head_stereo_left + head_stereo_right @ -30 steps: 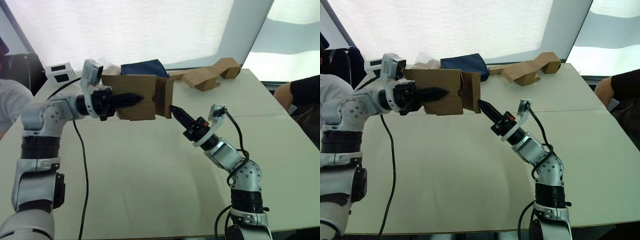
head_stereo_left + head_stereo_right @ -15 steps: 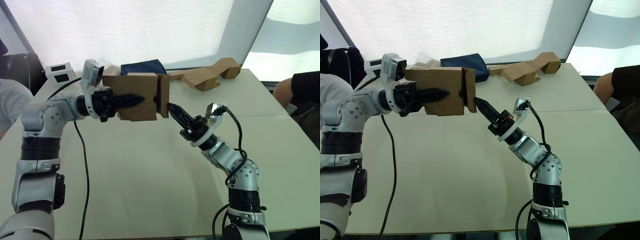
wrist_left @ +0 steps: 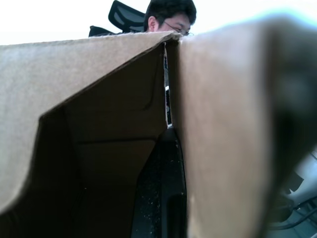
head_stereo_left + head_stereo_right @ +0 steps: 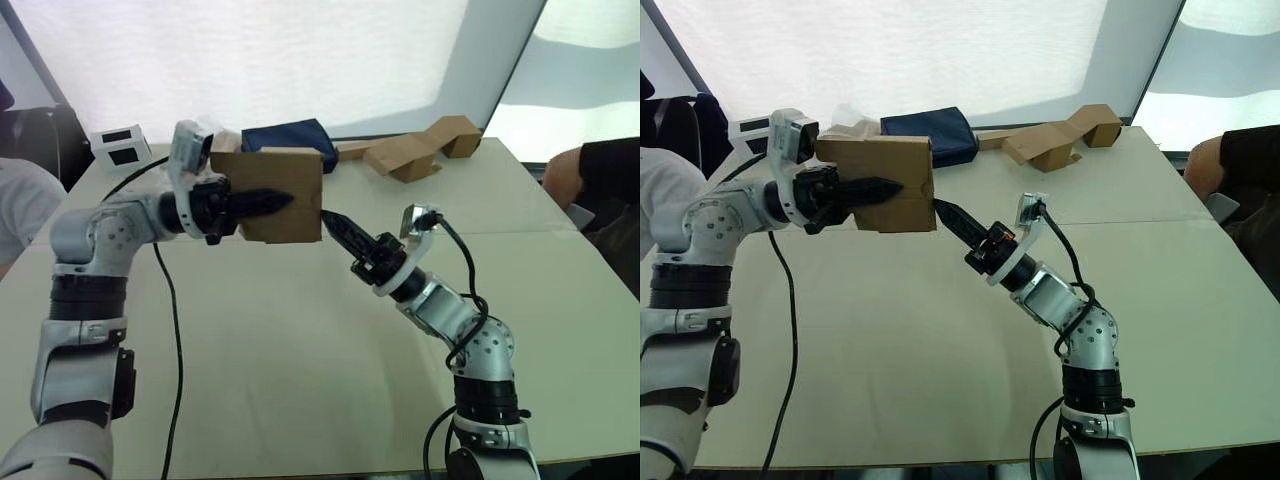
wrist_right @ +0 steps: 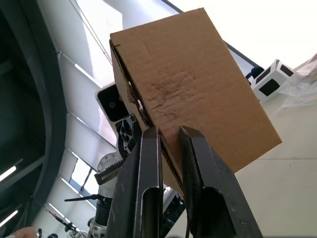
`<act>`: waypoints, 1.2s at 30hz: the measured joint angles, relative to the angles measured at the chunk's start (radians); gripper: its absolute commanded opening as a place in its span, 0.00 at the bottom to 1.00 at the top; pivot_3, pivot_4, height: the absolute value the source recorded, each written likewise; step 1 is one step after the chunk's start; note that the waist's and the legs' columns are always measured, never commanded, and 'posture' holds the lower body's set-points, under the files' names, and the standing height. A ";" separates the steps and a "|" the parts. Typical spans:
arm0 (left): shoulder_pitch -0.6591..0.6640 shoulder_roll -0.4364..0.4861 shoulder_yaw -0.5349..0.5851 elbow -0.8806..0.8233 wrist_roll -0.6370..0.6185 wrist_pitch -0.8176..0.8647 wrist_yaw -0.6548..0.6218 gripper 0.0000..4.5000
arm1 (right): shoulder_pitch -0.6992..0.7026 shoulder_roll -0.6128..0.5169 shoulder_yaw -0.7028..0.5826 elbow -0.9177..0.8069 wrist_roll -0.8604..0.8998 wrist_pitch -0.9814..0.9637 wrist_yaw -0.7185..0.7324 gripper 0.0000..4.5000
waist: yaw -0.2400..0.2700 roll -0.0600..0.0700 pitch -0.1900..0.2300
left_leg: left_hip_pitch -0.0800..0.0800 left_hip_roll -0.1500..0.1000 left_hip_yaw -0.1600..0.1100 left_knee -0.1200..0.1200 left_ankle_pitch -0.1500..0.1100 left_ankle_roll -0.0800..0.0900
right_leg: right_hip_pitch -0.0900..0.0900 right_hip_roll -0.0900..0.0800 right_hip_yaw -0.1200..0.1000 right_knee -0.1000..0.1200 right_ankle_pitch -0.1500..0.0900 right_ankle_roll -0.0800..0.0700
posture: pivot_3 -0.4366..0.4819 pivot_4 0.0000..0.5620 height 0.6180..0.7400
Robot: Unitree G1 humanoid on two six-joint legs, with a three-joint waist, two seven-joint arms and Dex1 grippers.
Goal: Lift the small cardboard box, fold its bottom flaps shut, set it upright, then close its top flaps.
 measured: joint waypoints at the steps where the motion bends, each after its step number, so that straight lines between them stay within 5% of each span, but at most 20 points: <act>1: 0.000 -0.001 0.000 0.000 0.002 -0.001 0.000 0.00 | 0.000 0.000 0.002 -0.005 -0.005 -0.001 0.000 0.13 | 0.000 0.000 0.000 | 0.000 0.000 0.000 0.000 0.000 0.000 | 0.000 0.000 0.000 0.000 0.000 0.000 | 0.48 0.27 1.00; 25: 0.003 -0.004 0.028 0.002 0.003 0.001 0.014 0.00 | 0.037 -0.074 -0.048 -0.063 0.046 0.011 0.005 0.13 | 0.000 0.000 0.000 | 0.000 0.000 0.000 0.000 0.000 0.000 | 0.000 0.000 0.000 0.000 0.000 0.000 | 0.48 0.27 1.00; 26: 0.002 -0.004 0.028 0.002 0.003 0.001 0.014 0.00 | 0.037 -0.073 -0.051 -0.061 0.045 0.005 0.002 0.01 | 0.000 0.000 0.000 | 0.000 0.000 0.000 0.000 0.000 0.000 | 0.000 0.000 0.000 0.000 0.000 0.000 | 0.48 0.27 1.00; 36: 0.002 -0.010 0.028 0.002 0.003 0.001 0.014 0.00 | 0.000 -0.050 -0.024 -0.042 -0.028 -0.060 -0.026 0.01 | 0.000 0.000 0.000 | 0.000 0.000 0.000 0.000 0.000 0.000 | 0.000 0.000 0.000 0.000 0.000 0.000 | 0.48 0.27 1.00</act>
